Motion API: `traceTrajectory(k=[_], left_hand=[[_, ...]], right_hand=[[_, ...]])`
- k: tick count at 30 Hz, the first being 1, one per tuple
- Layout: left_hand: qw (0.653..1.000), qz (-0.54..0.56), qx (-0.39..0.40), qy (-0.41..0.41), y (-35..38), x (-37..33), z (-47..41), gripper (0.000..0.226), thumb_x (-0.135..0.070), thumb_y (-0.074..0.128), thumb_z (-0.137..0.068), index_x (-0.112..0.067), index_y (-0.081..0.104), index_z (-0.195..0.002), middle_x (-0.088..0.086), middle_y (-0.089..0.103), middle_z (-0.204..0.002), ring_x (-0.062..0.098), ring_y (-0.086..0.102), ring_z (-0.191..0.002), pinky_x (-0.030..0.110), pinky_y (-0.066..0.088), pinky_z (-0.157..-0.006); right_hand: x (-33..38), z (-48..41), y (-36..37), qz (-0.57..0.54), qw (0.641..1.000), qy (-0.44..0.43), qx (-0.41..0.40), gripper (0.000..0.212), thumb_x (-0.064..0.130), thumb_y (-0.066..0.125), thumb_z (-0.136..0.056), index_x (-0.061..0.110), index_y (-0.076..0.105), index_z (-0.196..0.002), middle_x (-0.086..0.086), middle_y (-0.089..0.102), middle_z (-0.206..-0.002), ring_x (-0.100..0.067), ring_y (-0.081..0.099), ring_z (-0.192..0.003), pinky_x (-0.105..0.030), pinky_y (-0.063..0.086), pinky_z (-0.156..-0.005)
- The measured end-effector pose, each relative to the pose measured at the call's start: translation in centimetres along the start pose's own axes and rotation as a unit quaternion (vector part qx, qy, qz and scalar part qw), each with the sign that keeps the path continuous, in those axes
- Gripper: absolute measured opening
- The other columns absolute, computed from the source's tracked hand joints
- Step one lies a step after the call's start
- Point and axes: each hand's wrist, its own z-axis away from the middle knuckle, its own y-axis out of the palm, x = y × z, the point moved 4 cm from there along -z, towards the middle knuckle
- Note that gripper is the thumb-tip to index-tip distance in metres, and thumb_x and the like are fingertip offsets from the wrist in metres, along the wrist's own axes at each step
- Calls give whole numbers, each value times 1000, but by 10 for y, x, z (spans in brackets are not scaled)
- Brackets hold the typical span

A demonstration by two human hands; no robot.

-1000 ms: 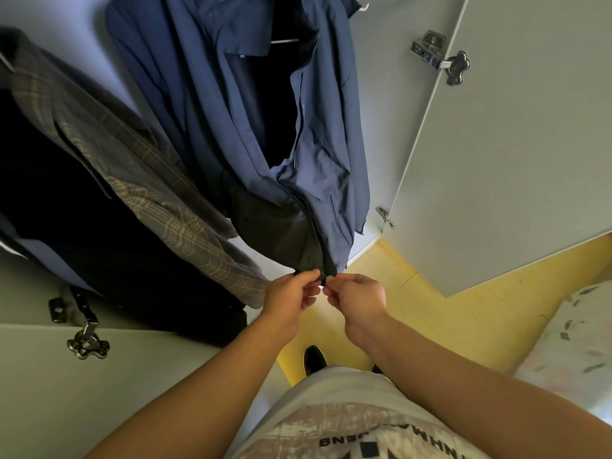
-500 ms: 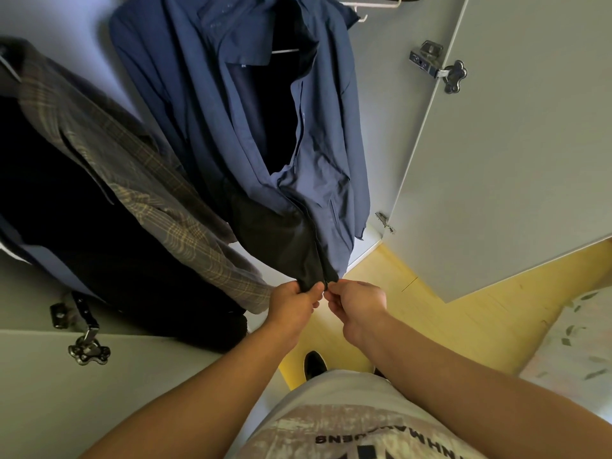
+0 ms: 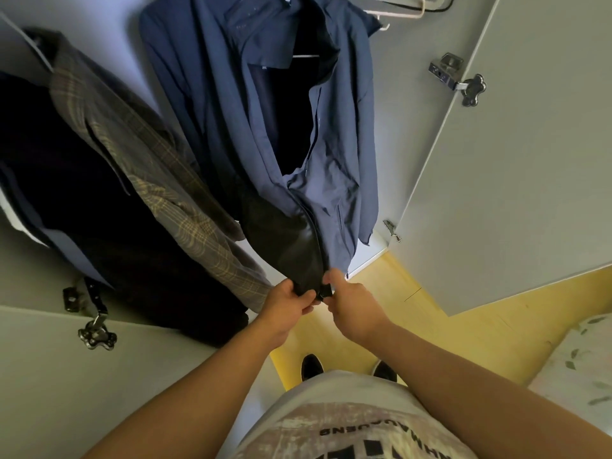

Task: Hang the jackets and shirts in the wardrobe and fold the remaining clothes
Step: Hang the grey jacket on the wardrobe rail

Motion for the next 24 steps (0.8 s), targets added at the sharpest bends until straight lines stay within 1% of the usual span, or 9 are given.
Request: traceTrajectory(k=[3, 7, 9, 12, 16, 17, 20, 22, 24], left_hand=[[998, -48, -16, 27, -5, -4, -1, 14, -8, 62, -100, -18, 62, -110, 7, 75, -112, 15, 75, -97, 34, 60, -88], [987, -147, -14, 60, -13, -11, 1, 9, -12, 63, -99, -17, 60, -107, 8, 73, -108, 22, 71, -103, 47, 57, -95], [984, -167, -16, 67, -17, -11, 2, 11, -10, 61, -100, -12, 59, -111, 11, 73, -107, 20, 72, -100, 44, 58, -94], [988, -132, -32, 70, -24, -16, 5, 13, -2, 57, -101, -10, 56, -111, 14, 71, -107, 10, 73, -85, 26, 59, -82], [987, -101, -107, 64, -37, -22, 10, 5, -4, 59, -100, -6, 55, -102, 9, 66, -94, 10, 66, -80, 17, 55, -73], [987, -81, -128, 62, -40, -22, 11, 5, -6, 59, -100, -8, 55, -100, 6, 64, -91, 10, 63, -78, 19, 55, -73], [989, 37, -138, 29, -40, -18, 14, 10, -7, 55, -102, -10, 56, -112, 10, 65, -105, 24, 65, -96, 45, 56, -97], [980, 141, -137, 26, -34, -14, 16, 14, -4, 52, -103, -11, 55, -114, 11, 65, -108, 27, 65, -101, 47, 53, -102], [971, 169, -164, 39, -33, -11, 17, 14, -3, 49, -105, -14, 55, -112, 10, 65, -105, 27, 66, -98, 47, 55, -98]], right_hand=[[9, -6, 1, 166, 984, -58, 24, 34, 6, 54, -96, 20, 45, -126, -9, 64, -97, -29, 64, -82, -37, 56, -70], [20, -17, -4, 245, 963, -99, 43, 21, 8, 55, -96, 14, 63, -114, -9, 64, -92, -28, 62, -82, -35, 53, -75], [27, -22, -7, 278, 950, -134, 37, 17, 10, 54, -97, 13, 63, -110, -9, 66, -95, -30, 64, -86, -37, 53, -78], [39, -33, -11, 280, 946, -159, 15, 16, 13, 55, -97, 12, 62, -112, -10, 67, -104, -31, 64, -97, -38, 51, -83], [51, -39, -5, 257, 948, -186, 4, 19, 17, 55, -98, 14, 58, -116, -9, 65, -108, -28, 62, -97, -36, 49, -84], [51, -39, -3, 240, 951, -194, 12, 20, 18, 54, -98, 16, 55, -118, -8, 63, -109, -27, 60, -97, -36, 48, -85], [52, -39, 4, 183, 960, -212, 28, 18, 27, 43, -104, 18, 52, -116, -6, 62, -108, -24, 58, -92, -36, 52, -84], [52, -43, 6, 161, 962, -216, 49, 23, 28, 38, -108, 15, 55, -117, -7, 63, -108, -25, 60, -92, -34, 50, -81], [57, -46, 8, 162, 955, -236, 71, 23, 22, 40, -108, 10, 58, -117, -11, 65, -109, -28, 62, -93, -32, 45, -76]])
